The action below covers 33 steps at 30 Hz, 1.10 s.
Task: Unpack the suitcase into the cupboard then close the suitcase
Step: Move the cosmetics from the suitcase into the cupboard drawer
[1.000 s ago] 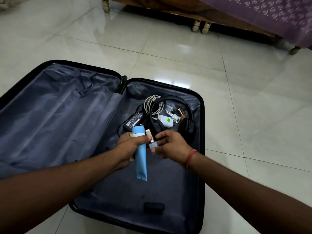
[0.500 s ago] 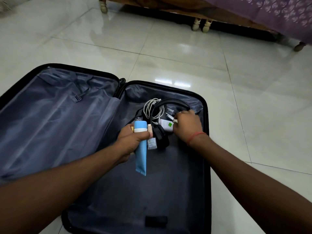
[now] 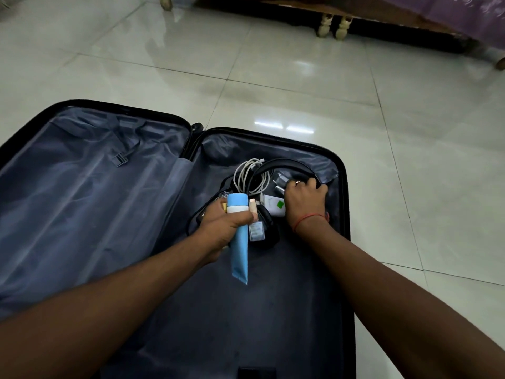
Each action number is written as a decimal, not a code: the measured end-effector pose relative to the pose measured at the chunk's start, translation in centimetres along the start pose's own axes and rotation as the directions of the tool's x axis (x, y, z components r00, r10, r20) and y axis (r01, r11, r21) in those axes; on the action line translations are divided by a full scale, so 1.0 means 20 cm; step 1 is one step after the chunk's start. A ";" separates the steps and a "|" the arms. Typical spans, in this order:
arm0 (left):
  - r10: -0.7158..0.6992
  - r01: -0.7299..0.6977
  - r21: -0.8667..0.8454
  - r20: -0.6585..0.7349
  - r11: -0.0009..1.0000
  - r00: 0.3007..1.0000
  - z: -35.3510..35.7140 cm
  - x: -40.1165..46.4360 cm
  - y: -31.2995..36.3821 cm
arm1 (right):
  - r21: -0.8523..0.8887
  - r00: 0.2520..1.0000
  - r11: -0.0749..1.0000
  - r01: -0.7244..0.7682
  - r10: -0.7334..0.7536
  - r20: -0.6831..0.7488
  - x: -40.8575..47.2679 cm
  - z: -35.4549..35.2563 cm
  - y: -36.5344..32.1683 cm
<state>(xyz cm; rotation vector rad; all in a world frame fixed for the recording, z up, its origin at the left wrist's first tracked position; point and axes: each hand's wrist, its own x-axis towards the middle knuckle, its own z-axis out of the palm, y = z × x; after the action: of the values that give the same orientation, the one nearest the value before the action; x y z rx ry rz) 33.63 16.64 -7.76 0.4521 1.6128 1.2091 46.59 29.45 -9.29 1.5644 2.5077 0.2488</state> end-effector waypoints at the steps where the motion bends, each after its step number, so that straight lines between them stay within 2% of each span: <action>1: -0.001 0.001 -0.002 -0.006 1.000 1.000 0.00 0.00 0.00 | 0.013 1.000 1.000 -0.010 0.010 0.009 0.00 -0.01 0.00; 5: 0.005 -0.006 -0.028 -0.035 1.000 0.999 0.02 -0.01 -0.01 | 0.041 1.000 0.999 -0.015 0.015 -0.001 -0.03 -0.08 0.04; 6: 0.024 -0.025 -0.026 -0.041 0.999 0.999 0.01 -0.01 -0.01 | 0.083 1.000 0.996 -0.013 0.014 -0.013 -0.05 -0.09 0.05; 8: 0.026 -0.028 -0.047 -0.051 0.999 0.998 0.03 -0.03 0.02 | 0.282 0.998 0.958 -0.055 0.059 -0.008 -0.12 -0.13 0.09; 9: 0.036 -0.040 -0.057 -0.065 0.998 0.997 0.04 -0.04 0.01 | 0.447 0.996 0.891 -0.076 0.092 -0.012 -0.17 -0.14 0.10; 10: 0.028 -0.033 -0.060 -0.075 0.998 0.997 0.05 -0.07 0.02 | 0.632 0.993 0.769 -0.100 0.118 0.014 -0.24 -0.17 0.11; 11: 0.011 -0.017 -0.065 -0.089 0.998 0.996 0.05 -0.10 0.02 | 0.787 0.989 0.601 -0.139 0.129 0.076 -0.30 -0.18 0.12; 13: -0.028 0.024 -0.044 -0.074 0.999 0.997 0.08 -0.21 0.19 | 0.925 0.957 0.248 -0.288 0.111 0.269 -0.39 -0.37 0.19; 15: -0.028 0.027 -0.020 -0.036 0.999 0.999 0.10 -0.33 0.28 | 0.912 0.912 0.000 -0.409 0.041 0.409 -0.49 -0.51 0.24; 17: -0.084 0.084 0.012 -0.032 0.996 0.996 0.14 -0.56 0.52 | 0.849 0.858 -0.158 -0.504 0.019 0.512 -0.63 -0.80 0.38; 19: -0.115 0.116 0.058 -0.015 0.992 0.993 0.20 -0.83 0.76 | 0.804 0.829 -0.257 -0.537 0.015 0.559 -0.81 -1.09 0.52; 23: -0.164 0.156 0.111 0.064 0.982 0.984 0.34 -1.29 1.24 | 0.744 0.829 -0.416 -0.522 -0.044 0.557 -1.14 -1.71 0.77; 25: -0.148 0.131 0.135 0.128 0.982 0.981 0.43 -1.52 1.49 | 0.707 0.836 -0.511 -0.490 -0.045 0.547 -1.29 -2.02 0.87; 29: -0.123 0.051 0.242 0.293 0.969 0.948 0.62 -2.00 2.05 | 0.514 0.823 -0.774 -0.370 -0.016 0.568 -1.60 -2.70 1.11; 33: -0.113 -0.027 0.306 0.430 0.952 0.896 0.80 -2.49 2.48 | 0.425 0.817 -0.886 -0.185 0.101 0.567 -1.93 -3.27 1.32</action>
<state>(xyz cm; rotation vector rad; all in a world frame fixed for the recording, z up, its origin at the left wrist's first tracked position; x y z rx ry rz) 54.68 7.14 60.49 0.8221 1.3981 0.7478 70.83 3.01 62.73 -1.1308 -0.2868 1.8207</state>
